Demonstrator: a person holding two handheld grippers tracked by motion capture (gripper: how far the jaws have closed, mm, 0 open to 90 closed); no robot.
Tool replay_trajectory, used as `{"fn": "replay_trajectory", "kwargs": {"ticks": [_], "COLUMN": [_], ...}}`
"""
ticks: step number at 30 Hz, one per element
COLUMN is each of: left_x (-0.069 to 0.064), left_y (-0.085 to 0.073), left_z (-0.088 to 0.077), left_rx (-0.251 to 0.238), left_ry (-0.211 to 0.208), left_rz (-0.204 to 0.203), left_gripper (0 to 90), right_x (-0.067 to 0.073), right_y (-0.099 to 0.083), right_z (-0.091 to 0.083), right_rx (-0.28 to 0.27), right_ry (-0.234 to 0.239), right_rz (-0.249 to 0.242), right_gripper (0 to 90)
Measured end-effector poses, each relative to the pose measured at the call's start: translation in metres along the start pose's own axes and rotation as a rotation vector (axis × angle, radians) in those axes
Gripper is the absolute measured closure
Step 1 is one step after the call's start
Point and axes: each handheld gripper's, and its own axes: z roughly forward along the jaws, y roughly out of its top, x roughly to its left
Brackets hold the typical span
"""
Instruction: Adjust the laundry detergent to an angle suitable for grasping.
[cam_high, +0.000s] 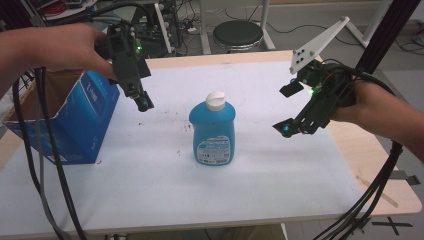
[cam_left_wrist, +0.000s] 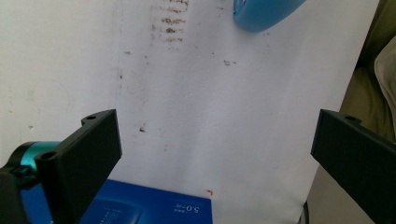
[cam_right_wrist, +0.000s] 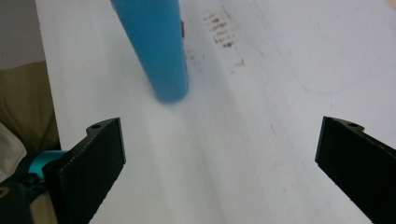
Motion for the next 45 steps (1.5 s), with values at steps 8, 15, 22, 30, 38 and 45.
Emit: {"fn": "replay_trajectory", "kwargs": {"ticks": [8,15,22,30,38,45], "left_x": [0.003,0.006,0.006,0.008,0.005,0.002], "left_y": [0.000,0.000,0.001,0.004,0.004,0.003], "left_z": [0.002,0.001,0.000,-0.008,-0.009,-0.012], "left_rx": [0.000,-0.008,-0.012,-0.025,-0.029,-0.027], "left_ry": [-0.001,0.005,0.011,0.028,0.035,0.042], "left_rz": [-0.001,-0.005,0.005,0.019,0.027,0.030], "left_gripper": [1.7,1.7,1.7,1.7,1.7,1.7], "right_x": [-0.011,-0.014,-0.012,-0.009,-0.007,-0.003], "right_y": [-0.017,-0.015,-0.012,-0.014,-0.009,-0.005], "right_z": [-0.016,-0.032,-0.032,-0.032,-0.031,-0.032], "right_rx": [0.169,0.279,0.288,0.280,0.274,0.274], "right_ry": [-0.027,-0.023,-0.024,-0.010,0.003,-0.001], "right_rz": [0.152,0.083,0.084,0.086,0.071,0.060], "right_gripper": [2.1,2.2,2.2,2.2,2.3,2.4]}}
